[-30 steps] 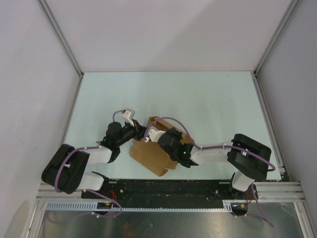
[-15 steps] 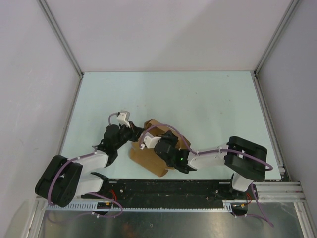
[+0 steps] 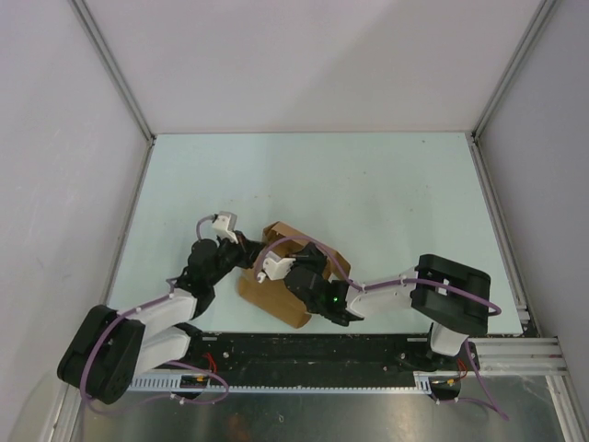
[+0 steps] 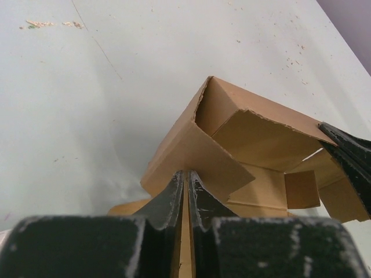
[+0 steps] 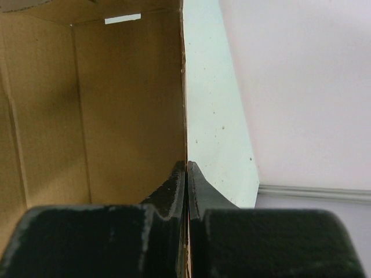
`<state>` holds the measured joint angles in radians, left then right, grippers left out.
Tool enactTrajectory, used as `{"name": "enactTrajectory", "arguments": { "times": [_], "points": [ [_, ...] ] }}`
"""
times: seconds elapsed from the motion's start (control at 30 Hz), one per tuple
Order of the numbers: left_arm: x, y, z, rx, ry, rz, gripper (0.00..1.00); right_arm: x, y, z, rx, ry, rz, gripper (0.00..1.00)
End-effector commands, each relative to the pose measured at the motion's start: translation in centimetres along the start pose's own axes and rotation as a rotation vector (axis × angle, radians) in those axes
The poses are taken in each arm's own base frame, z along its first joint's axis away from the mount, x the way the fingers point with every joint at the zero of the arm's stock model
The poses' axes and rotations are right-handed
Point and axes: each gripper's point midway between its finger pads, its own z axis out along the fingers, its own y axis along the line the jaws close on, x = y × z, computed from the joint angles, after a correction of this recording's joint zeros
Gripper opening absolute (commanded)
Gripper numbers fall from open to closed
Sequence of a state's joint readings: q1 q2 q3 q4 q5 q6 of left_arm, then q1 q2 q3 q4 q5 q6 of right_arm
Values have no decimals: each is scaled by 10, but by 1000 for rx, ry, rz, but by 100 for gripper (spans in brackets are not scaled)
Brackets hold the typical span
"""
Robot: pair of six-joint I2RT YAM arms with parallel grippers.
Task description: Fold the paper box
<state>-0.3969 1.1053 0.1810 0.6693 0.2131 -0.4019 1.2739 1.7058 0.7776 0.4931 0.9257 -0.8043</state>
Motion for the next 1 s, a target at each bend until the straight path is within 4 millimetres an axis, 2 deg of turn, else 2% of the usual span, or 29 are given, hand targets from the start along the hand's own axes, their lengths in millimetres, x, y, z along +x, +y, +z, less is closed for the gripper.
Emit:
{"name": "enactTrajectory", "arguments": {
  "times": [0.0, 0.17, 0.37, 0.4, 0.67, 0.8, 0.83, 0.9, 0.93, 0.97],
  "points": [
    [-2, -4, -8, 18, -33, 11, 12, -11, 3, -2, -5, -50, 31, 0],
    [-1, -7, -21, 25, -78, 18, 16, -14, 14, -4, -86, -95, 16, 0],
    [0, -14, -34, 50, -133, 14, 20, -20, 11, -8, -106, -133, 5, 0],
    [11, -12, -38, 48, -122, 14, 20, -20, 10, -8, -107, -133, 4, 0],
    [21, -18, -37, 36, -106, 22, 23, -22, 9, -14, -124, -138, 12, 0],
    [22, -17, -44, 28, -144, 5, 23, -19, 13, -15, -134, -134, 10, 0],
    [8, -16, -49, 10, -216, -18, 24, -18, 13, -15, -133, -133, 13, 0],
    [7, -10, -53, -24, -224, -34, 26, -15, 16, -15, -136, -134, 11, 0],
    [-11, -14, -58, -18, -290, -38, 28, -14, 17, -15, -136, -134, -1, 0],
    [-17, -7, -61, -62, -314, -43, 31, -10, 18, -14, -136, -125, -16, 0]
  ]
}}
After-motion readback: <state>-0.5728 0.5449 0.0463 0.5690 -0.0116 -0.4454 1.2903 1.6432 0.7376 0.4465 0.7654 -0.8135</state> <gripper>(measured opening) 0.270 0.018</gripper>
